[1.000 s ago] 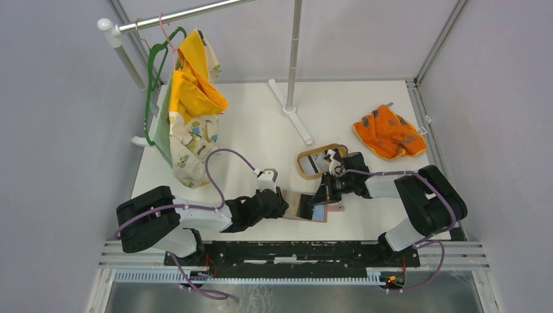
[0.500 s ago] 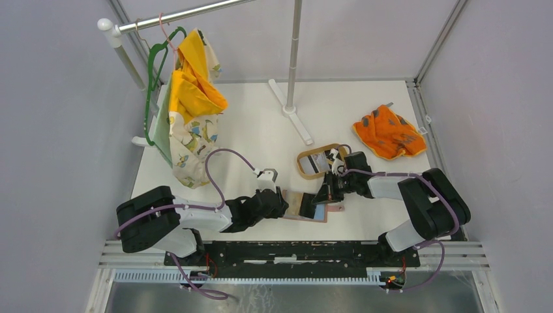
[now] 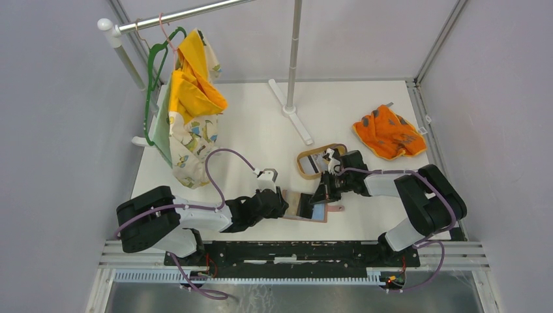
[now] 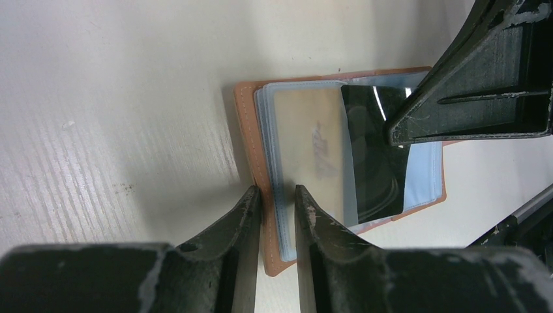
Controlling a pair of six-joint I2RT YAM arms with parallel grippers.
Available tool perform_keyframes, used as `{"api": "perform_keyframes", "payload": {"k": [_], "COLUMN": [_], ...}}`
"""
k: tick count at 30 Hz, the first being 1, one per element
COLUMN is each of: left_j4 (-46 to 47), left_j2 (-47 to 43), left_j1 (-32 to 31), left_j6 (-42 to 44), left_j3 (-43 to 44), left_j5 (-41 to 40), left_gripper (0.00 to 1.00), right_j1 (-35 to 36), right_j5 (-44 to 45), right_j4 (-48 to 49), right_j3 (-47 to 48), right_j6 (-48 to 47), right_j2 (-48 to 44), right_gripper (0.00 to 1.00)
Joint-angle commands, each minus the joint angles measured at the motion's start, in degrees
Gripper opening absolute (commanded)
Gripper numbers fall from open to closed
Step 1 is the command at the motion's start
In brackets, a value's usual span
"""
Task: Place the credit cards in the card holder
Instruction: Insert the credit card into the card holder.
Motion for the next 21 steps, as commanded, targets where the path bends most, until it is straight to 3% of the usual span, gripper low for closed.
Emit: {"api": "perform_keyframes", "payload": {"k": [1,12,21], "left_j4": [-2.4,-4.0,-3.4], "left_j2": [2.4,2.0,1.7], "left_j1": [-0.3,-0.3,-0.3], "left_j6": [2.7,2.6,2.9], "left_j3": [0.3,0.8,0.5], "left_j5": [0.9,-0.2,0.0], "left_gripper": [0.30,0.30,0.30], "right_j1": [1.7,1.8,1.8], "right_j5": [7.9,7.2,5.9], "right_j4": [-3.5,4.2,5.0], "right_j3": [-0.6,-8.2,-7.6], "right_j6": [-2.4,0.2,1.0], "right_j2": [1.9,-3.0,-0.1], "right_gripper": [0.00,0.00,0.00]}}
